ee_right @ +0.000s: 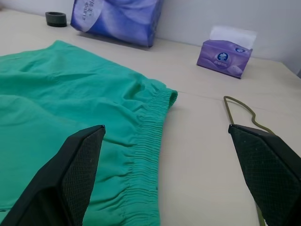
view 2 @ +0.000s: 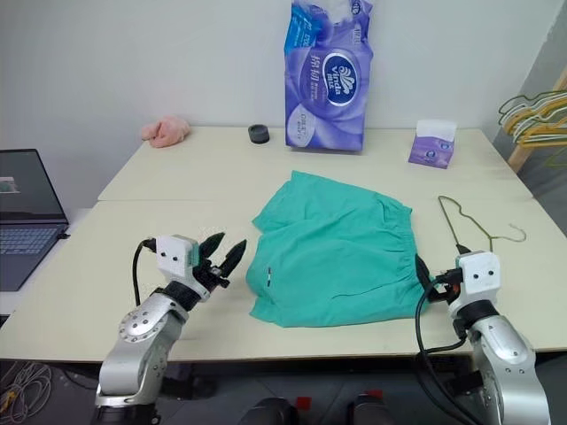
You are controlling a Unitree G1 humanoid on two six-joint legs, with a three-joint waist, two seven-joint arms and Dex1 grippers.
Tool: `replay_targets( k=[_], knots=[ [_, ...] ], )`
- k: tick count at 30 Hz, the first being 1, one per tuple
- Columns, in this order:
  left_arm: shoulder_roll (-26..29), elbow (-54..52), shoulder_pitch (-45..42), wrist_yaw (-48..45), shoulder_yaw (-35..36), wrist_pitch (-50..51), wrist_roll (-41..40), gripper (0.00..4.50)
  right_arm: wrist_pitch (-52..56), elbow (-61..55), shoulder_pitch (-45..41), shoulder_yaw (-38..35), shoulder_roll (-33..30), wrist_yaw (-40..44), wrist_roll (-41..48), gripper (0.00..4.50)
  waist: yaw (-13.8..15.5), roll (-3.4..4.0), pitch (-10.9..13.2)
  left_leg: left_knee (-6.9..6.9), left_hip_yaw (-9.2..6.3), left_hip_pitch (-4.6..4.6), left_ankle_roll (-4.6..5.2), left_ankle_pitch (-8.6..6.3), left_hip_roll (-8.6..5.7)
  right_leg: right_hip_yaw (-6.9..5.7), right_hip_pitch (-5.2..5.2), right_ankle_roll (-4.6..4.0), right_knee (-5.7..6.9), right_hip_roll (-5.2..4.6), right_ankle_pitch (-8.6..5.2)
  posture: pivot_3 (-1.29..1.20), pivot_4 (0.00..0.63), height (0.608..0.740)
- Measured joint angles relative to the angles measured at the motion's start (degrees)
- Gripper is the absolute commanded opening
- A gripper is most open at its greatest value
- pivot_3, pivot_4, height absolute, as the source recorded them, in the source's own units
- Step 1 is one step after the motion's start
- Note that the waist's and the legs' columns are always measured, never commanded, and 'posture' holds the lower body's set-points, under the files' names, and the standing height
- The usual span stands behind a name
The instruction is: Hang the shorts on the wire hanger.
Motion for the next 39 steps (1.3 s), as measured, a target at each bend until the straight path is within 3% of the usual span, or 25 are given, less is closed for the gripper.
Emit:
replay_targets(
  k=[3,7,10,15,19,24,27,34,39],
  knots=[
    [7.9,-1.0,0.4,-10.3,-2.7,1.6,-2.5,4.42,-0.5,-1.8,2.5,2.3,-3.9,3.8,-0.3,4.50,-0.3,0.03,0.0,-0.03,0.01,0.00,0.01,0.00,0.04,-0.05,0.00,-0.37,0.00,0.00,-0.21,-0.03,0.056,0.740],
    [18.4,-2.7,0.2,-23.3,-9.9,3.3,-2.2,4.47,-1.2,-4.6,6.6,5.5,-8.9,10.0,-0.3,4.50,-0.5,0.13,0.1,-0.04,0.05,-0.01,0.08,-0.05,0.06,-0.06,0.01,-0.49,-0.01,-0.01,-0.29,-0.05,0.052,0.740],
    [23.0,-1.8,-0.6,-29.1,-15.0,1.7,1.8,4.47,-2.0,-6.0,10.1,5.8,-13.7,15.8,0.4,4.50,-1.0,0.12,0.1,-0.03,0.08,0.00,0.10,-0.06,0.09,-0.06,0.03,-0.48,-0.02,-0.01,-0.30,-0.07,0.051,0.740],
    [22.6,1.3,-4.1,-32.1,-19.5,-1.4,5.6,4.47,-3.0,-7.1,12.3,6.1,-15.6,20.2,1.5,4.50,-1.3,0.10,0.1,0.01,0.11,0.02,0.10,-0.06,0.18,-0.07,0.04,-0.42,-0.01,0.01,-0.27,-0.10,0.052,0.740],
    [16.7,10.6,-9.8,-27.5,-22.7,-8.8,13.8,4.47,-6.8,-7.0,15.5,7.6,-15.9,21.4,-0.3,4.50,-1.3,0.09,0.1,0.04,0.13,0.05,0.10,-0.06,0.17,-0.05,0.07,-0.04,-0.02,0.02,-0.06,-0.12,0.055,0.740],
    [15.0,13.8,-10.8,-25.4,-24.4,-15.8,18.1,4.47,-10.3,-5.6,16.8,7.8,-15.8,21.2,-2.5,4.50,-1.8,0.07,0.1,0.01,0.27,0.02,0.13,-0.11,0.20,0.05,0.01,0.02,-0.08,0.01,-0.03,-0.13,0.062,0.740],
    [14.4,15.3,-11.0,-25.1,-24.6,-19.0,19.0,3.84,-11.4,-5.2,17.2,7.8,-15.8,21.2,-3.2,4.50,-1.8,0.08,0.1,0.02,0.27,0.07,0.14,-0.11,0.22,0.03,0.05,0.03,-0.08,0.01,-0.02,-0.13,0.062,0.740],
    [13.4,17.0,-10.7,-25.6,-24.7,-20.4,19.0,1.68,-16.8,-0.6,14.8,7.0,-17.4,19.7,-10.0,4.50,-2.6,0.10,0.1,0.07,0.32,0.11,0.14,-0.11,0.23,0.04,0.10,0.10,-0.06,0.01,0.02,-0.13,0.060,0.740],
    [13.5,16.0,-10.1,-26.5,-23.8,-17.4,16.4,0.03,-26.2,8.6,9.4,7.5,-26.5,19.2,-21.0,4.50,-3.0,0.07,0.1,0.06,0.44,0.11,0.16,-0.12,0.23,0.08,0.07,0.10,-0.06,0.04,0.03,-0.12,0.051,0.740]
  ],
)
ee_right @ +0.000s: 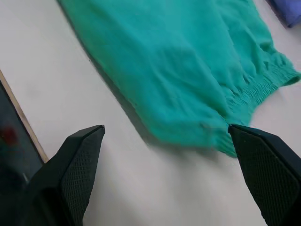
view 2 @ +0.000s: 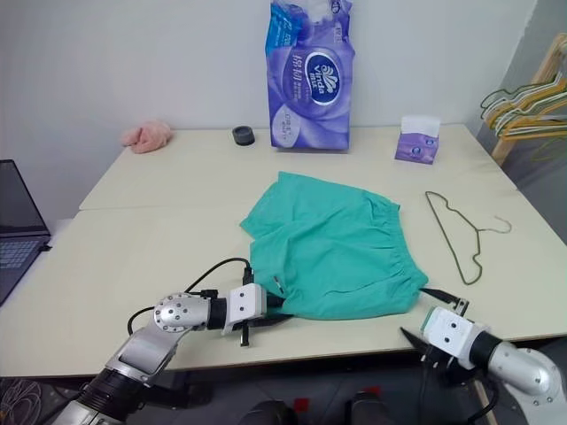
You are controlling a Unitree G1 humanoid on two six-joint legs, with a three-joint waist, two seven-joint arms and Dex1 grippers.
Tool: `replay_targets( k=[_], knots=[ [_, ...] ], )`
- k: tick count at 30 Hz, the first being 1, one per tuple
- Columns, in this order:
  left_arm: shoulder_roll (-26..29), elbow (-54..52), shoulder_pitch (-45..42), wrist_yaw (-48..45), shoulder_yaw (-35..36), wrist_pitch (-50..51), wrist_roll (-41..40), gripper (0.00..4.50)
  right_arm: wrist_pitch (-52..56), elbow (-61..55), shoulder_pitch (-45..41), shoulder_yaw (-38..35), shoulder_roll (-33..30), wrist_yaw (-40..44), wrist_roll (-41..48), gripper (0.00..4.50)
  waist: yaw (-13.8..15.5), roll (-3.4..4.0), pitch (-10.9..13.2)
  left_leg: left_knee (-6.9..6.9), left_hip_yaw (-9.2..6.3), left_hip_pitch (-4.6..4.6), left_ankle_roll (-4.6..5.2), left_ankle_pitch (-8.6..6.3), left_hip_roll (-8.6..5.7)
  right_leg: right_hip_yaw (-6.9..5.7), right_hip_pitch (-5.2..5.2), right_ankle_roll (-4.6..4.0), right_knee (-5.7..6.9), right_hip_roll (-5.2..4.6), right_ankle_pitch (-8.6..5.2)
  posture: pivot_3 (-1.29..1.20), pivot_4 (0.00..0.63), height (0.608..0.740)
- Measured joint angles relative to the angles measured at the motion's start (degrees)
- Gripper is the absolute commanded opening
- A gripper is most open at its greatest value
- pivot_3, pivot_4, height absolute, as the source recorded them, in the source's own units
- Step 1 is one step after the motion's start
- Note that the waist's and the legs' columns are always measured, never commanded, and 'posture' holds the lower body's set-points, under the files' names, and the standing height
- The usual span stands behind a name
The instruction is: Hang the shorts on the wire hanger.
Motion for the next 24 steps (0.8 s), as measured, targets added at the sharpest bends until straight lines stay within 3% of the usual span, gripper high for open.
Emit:
replay_targets(
  k=[4,12,16,24],
  knots=[
    [0.0,-0.6,-0.2,-0.4,0.6,0.6,-1.2,0.01,-7.6,6.0,-6.1,3.2,-4.4,-0.5,-6.9,4.50,-0.1,0.00,0.0,0.00,0.07,0.03,0.00,0.00,0.04,0.03,0.01,-0.01,0.02,0.05,0.00,-0.11,0.048,0.740],
    [1.1,-1.7,-0.1,-1.6,1.9,1.1,-2.5,0.01,-15.7,16.5,-23.9,13.7,-4.5,-3.1,-19.4,4.50,-0.1,-0.05,-0.1,0.03,0.16,0.07,0.00,0.00,0.06,0.11,0.01,-0.28,0.07,0.07,0.19,-0.09,0.039,0.740],
    [2.1,-2.0,0.2,-2.7,2.1,1.8,-3.3,0.00,-17.6,20.2,-28.3,16.9,-4.3,-2.9,-20.9,3.57,-0.1,-0.07,-0.1,0.04,0.17,0.07,0.00,0.00,0.07,0.12,0.01,-0.31,0.08,0.07,0.20,-0.08,0.043,0.740],
    [7.5,-6.9,3.9,-8.2,2.1,5.4,-6.3,0.00,-18.2,19.6,-27.8,18.3,-6.1,3.3,-15.9,0.72,-0.1,-0.06,-0.1,0.02,0.18,0.07,0.02,-0.01,0.12,0.12,-0.02,-0.35,0.13,0.09,0.20,-0.08,0.049,0.740]
  ],
)
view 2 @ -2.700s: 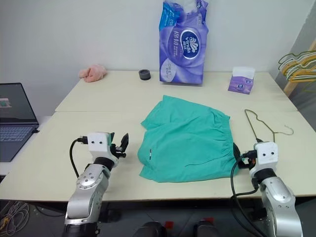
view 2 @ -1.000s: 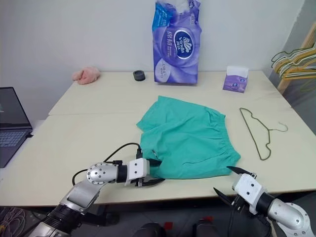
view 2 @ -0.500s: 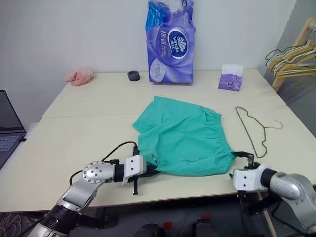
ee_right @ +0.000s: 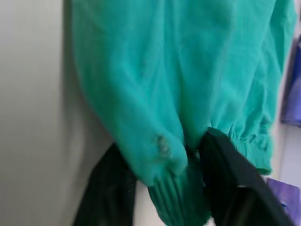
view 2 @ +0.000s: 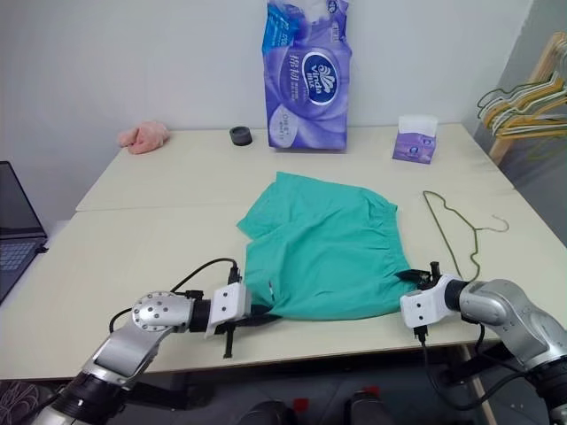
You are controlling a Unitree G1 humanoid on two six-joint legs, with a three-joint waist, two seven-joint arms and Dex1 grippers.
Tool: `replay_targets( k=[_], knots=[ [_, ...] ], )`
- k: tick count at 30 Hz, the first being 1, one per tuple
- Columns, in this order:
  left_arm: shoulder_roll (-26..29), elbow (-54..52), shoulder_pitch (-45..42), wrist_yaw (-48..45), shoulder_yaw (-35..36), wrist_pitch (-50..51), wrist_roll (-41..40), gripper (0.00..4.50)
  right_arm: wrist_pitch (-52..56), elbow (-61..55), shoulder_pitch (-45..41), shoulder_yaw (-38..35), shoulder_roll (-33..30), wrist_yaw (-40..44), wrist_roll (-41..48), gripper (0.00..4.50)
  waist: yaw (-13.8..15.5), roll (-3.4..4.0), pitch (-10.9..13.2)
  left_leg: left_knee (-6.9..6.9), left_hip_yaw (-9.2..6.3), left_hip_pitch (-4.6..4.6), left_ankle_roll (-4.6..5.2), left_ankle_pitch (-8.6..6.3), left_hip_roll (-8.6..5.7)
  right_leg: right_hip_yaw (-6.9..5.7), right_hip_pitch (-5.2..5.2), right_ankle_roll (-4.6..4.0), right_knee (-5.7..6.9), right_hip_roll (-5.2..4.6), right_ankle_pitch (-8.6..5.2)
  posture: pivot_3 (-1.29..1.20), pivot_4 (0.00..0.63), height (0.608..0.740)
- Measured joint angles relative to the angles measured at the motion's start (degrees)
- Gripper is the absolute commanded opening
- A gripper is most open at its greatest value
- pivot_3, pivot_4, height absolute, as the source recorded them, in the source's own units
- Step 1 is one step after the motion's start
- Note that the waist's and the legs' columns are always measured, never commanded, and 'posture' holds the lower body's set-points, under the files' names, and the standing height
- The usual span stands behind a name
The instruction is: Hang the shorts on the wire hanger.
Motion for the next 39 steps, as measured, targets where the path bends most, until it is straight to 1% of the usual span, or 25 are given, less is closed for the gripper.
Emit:
replay_targets(
  k=[1,2,3,7,9,15,21,23,25,27,28,29,33,34,37,39],
  knots=[
    [0.8,-0.9,0.5,-0.9,0.0,1.0,-0.4,0.00,0.2,-0.7,0.4,0.0,-0.1,0.9,0.9,0.47,0.0,0.00,0.0,0.00,0.00,0.00,0.00,0.00,0.01,0.00,0.00,0.00,0.00,0.01,0.00,-0.08,0.049,0.740],
    [2.5,-3.0,1.6,-2.7,-0.1,3.6,-2.1,0.00,0.9,-2.5,1.2,0.0,-0.6,2.7,2.7,0.08,0.0,0.00,0.0,0.00,0.01,-0.01,0.00,0.00,0.02,0.01,-0.01,0.00,0.01,0.01,-0.01,-0.09,0.050,0.740],
    [4.1,-4.7,2.3,-4.3,-0.1,5.6,-3.4,0.00,1.3,-4.2,2.1,0.0,-1.5,4.2,4.3,0.03,0.0,0.01,0.0,0.00,0.02,0.00,0.01,0.00,0.03,0.00,-0.01,-0.01,0.02,0.02,-0.02,-0.09,0.051,0.740],
    [8.8,-10.6,4.2,-9.0,-0.2,12.8,-7.8,0.00,4.2,-9.6,4.8,-0.3,-4.3,9.7,10.2,0.03,0.0,0.00,0.0,0.05,0.02,0.01,0.01,-0.01,0.07,0.00,0.01,0.10,0.03,0.04,-0.09,-0.10,0.053,0.740],
    [12.3,-14.3,5.6,-11.7,-0.2,16.3,-10.3,0.00,5.6,-12.8,7.1,-0.4,-6.7,13.0,14.0,0.03,0.0,0.00,0.0,0.03,0.03,0.02,0.02,-0.01,0.09,-0.01,0.01,0.08,0.02,0.05,-0.11,-0.10,0.054,0.740],
    [13.8,-18.5,6.7,-13.5,-0.2,20.8,-13.5,0.00,7.5,-15.7,9.1,-1.9,-8.7,15.4,17.5,0.03,0.0,0.00,0.0,0.06,0.06,0.03,0.01,-0.01,0.14,0.00,0.01,0.18,0.01,0.09,-0.17,-0.11,0.052,0.740],
    [13.7,-18.7,6.7,-13.5,-0.2,21.8,-13.5,0.00,10.5,-17.8,9.6,-1.9,-8.8,17.2,18.7,0.03,0.0,0.00,0.0,0.05,0.08,0.03,0.01,-0.02,0.16,0.01,0.00,0.17,0.00,0.12,-0.17,-0.11,0.050,0.740],
    [13.7,-18.7,6.9,-13.5,-0.2,22.5,-13.6,0.42,11.8,-18.8,10.3,-2.0,-9.3,18.4,19.6,0.00,0.0,0.00,0.0,0.05,0.09,0.03,0.01,-0.02,0.16,0.01,0.00,0.17,0.01,0.13,-0.17,-0.11,0.050,0.740],
    [13.7,-18.7,7.6,-13.5,-0.3,22.9,-13.6,0.80,12.8,-19.9,11.0,-2.3,-9.8,19.3,20.5,0.57,0.0,0.00,0.0,0.05,0.09,0.03,0.01,-0.02,0.17,0.01,0.00,0.17,0.01,0.13,-0.17,-0.11,0.050,0.740],
    [13.7,-18.7,7.9,-13.5,-0.4,23.3,-13.6,1.40,14.1,-20.6,11.3,-2.9,-10.4,20.3,21.2,1.10,0.0,0.00,0.0,0.06,0.09,0.03,0.01,-0.02,0.17,0.01,0.00,0.17,0.01,0.13,-0.17,-0.11,0.050,0.740],
    [13.7,-18.7,7.9,-13.5,-0.5,23.6,-13.5,1.76,14.4,-20.7,11.3,-3.1,-10.7,20.6,21.3,1.51,0.0,0.00,0.0,0.06,0.09,0.03,0.01,-0.02,0.17,0.01,0.00,0.17,0.01,0.13,-0.17,-0.11,0.049,0.740],
    [13.7,-18.7,7.9,-13.5,-0.5,23.7,-13.5,1.97,14.7,-20.7,11.4,-3.4,-11.0,21.1,21.4,1.75,0.0,0.00,0.0,0.06,0.09,0.03,0.01,-0.02,0.17,0.01,0.00,0.17,0.01,0.13,-0.17,-0.11,0.049,0.740],
    [13.0,-18.6,8.0,-13.3,-0.5,23.8,-13.5,3.18,15.4,-21.1,11.9,-4.0,-13.3,23.4,22.5,3.13,0.0,0.00,0.0,0.06,0.10,0.03,0.01,-0.02,0.17,0.01,0.00,0.17,0.00,0.12,-0.17,-0.11,0.048,0.740],
    [12.8,-18.6,8.1,-13.2,-0.6,23.8,-13.5,3.43,15.7,-21.0,12.2,-4.6,-14.2,24.2,22.9,3.46,0.1,0.00,0.0,0.07,0.10,0.03,0.01,-0.02,0.17,0.02,0.01,0.17,0.01,0.12,-0.17,-0.11,0.048,0.740],
    [11.9,-18.6,8.1,-12.3,-0.6,23.9,-13.5,4.43,16.2,-19.9,12.3,-7.1,-15.5,24.9,23.5,4.49,0.1,0.00,0.0,0.07,0.11,0.03,0.01,-0.02,0.18,0.01,0.01,0.17,0.00,0.12,-0.17,-0.11,0.046,0.740],
    [11.6,-18.6,8.0,-12.0,-0.6,24.0,-13.6,4.48,16.1,-18.6,12.5,-8.6,-15.7,24.9,23.5,4.50,0.1,0.00,0.0,0.07,0.11,0.03,0.00,-0.02,0.17,0.01,0.01,0.17,0.01,0.12,-0.16,-0.11,0.044,0.740]
  ],
)
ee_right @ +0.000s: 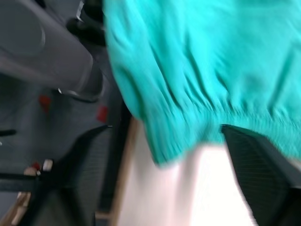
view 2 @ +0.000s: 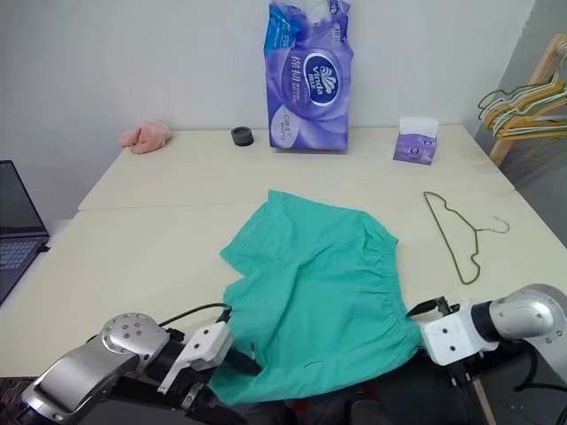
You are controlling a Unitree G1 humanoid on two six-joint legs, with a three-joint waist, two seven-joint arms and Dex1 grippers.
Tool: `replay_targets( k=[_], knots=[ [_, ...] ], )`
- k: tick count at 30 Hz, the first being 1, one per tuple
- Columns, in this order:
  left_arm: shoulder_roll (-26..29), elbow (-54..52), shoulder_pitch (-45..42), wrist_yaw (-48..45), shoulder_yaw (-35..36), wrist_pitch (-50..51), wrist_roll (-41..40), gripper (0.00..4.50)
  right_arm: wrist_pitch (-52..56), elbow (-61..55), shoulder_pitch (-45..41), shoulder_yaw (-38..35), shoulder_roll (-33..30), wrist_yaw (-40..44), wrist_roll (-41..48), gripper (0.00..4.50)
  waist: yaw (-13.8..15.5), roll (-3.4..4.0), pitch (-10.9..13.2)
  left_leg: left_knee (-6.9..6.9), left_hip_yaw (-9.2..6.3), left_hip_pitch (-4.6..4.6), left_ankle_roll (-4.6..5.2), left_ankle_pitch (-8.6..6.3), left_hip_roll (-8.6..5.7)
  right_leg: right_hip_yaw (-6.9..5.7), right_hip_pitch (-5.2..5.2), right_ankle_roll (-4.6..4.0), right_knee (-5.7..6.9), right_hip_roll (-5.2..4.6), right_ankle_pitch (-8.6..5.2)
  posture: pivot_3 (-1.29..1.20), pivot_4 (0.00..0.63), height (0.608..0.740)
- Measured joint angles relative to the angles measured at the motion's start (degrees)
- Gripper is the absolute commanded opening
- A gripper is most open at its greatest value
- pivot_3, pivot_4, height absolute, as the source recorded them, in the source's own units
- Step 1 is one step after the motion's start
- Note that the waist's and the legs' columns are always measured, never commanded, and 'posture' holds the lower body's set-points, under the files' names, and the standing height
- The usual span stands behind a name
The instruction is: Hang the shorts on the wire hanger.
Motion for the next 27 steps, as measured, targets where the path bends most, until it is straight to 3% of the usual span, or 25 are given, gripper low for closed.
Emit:
replay_targets(
  k=[9,15,21,27],
  knots=[
    [-10.4,1.5,-5.7,9.5,4.4,2.8,-4.2,4.48,14.3,6.0,3.4,-17.9,3.5,-3.1,9.3,4.50,0.2,-0.01,0.0,0.06,0.00,0.00,0.00,0.00,0.00,0.01,0.04,-0.15,0.03,0.01,0.14,-0.11,0.041,0.740],
    [-18.9,2.0,-14.7,18.5,8.3,7.6,-8.4,4.48,35.2,4.4,2.6,-28.0,14.2,-13.3,18.5,4.50,0.2,-0.06,-0.1,0.12,-0.02,-0.02,0.00,0.00,0.00,0.03,0.05,-0.21,0.06,0.03,0.24,-0.12,0.034,0.740],
    [-22.1,6.8,-22.5,23.2,9.1,7.4,-7.1,4.48,54.7,4.4,-6.0,-27.1,24.8,-30.1,19.2,4.50,-0.6,0.14,-0.4,0.06,0.08,0.00,-0.04,0.01,0.02,0.22,-0.01,-0.25,0.13,0.18,0.25,-0.15,0.027,0.740],
    [-20.7,12.1,-24.6,18.9,6.1,0.7,-1.7,4.48,58.5,14.4,-15.6,-21.2,28.6,-38.3,16.6,4.50,-1.5,0.40,-0.6,0.05,0.36,-0.03,-0.04,0.00,0.03,0.51,-0.14,-0.26,0.15,0.25,0.27,-0.16,0.026,0.740]
  ],
)
